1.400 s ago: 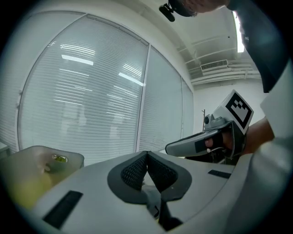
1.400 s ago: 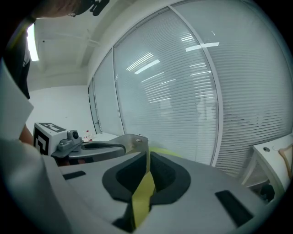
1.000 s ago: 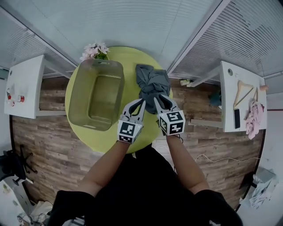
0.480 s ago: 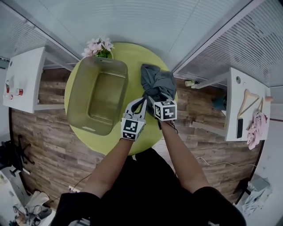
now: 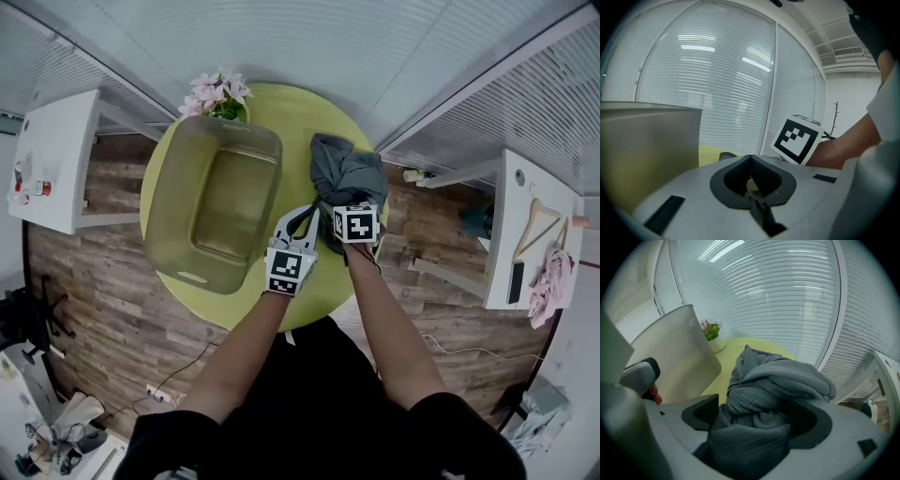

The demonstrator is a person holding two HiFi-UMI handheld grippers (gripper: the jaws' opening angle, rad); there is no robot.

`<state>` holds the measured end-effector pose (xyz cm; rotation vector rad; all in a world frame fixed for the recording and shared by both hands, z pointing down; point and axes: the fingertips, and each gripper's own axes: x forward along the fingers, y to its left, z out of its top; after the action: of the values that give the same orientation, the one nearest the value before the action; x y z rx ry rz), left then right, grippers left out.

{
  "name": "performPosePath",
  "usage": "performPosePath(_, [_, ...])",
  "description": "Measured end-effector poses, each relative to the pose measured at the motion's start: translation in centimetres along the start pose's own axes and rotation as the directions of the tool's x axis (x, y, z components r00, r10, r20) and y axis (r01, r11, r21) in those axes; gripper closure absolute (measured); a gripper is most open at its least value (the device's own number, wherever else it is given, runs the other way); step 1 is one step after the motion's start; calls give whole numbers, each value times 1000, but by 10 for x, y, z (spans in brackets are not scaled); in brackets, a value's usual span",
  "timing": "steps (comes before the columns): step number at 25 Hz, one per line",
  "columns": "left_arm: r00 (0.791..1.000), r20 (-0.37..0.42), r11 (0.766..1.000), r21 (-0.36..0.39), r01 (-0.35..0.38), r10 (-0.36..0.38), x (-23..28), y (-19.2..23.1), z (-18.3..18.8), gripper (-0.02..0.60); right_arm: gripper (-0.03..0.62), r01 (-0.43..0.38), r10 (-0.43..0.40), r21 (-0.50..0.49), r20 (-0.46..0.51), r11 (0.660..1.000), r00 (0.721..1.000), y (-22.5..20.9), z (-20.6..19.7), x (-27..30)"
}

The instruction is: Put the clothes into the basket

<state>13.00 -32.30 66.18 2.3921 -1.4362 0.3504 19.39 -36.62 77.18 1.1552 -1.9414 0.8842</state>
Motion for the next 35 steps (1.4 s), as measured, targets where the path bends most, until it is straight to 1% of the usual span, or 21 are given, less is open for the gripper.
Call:
performPosePath(5, [1000, -11, 1000, -10, -9, 9, 3, 6, -5, 572, 140, 32, -33, -30, -40, 999, 999, -6, -5, 23])
performPosePath(10, [1000, -20, 1000, -18, -15, 15, -4, 7, -7, 572, 138, 57, -66, -121, -73, 991, 995, -7, -7, 37])
performPosePath(16, [999, -26, 999, -31, -33, 33, -10, 13, -13, 572, 140, 69, -78, -163, -48, 984, 996, -8, -4, 51])
performPosePath(20, [999, -28, 999, -35, -40, 39, -13, 17, -16, 572, 143, 79, -87, -175, -42, 981, 995, -8, -3, 47])
performPosePath(21, [999, -29, 999, -35, -40, 39, -14, 17, -16, 572, 156, 80, -88, -176, -37, 981, 995, -8, -3, 47])
performPosePath(23, [999, -30, 999, -30, -37, 36, -17, 16, -15, 572, 206, 79, -86, -180, -31, 980, 996, -9, -4, 45])
performPosePath(25, [999, -28, 999, -26, -28, 28, -19, 13, -11, 572, 234, 76, -83, -176, -31, 982, 996, -10, -5, 40])
performPosePath(29, [1000, -11, 999, -25, -21, 20, -28, 10, 5, 572, 246, 71, -75, -176, -15, 982, 997, -9, -1, 29])
performPosePath(35, [1000, 14, 1000, -5, 19, -19, -39, -2, 22, 572, 249, 87, -85, -187, 21, 979, 996, -4, -1, -1])
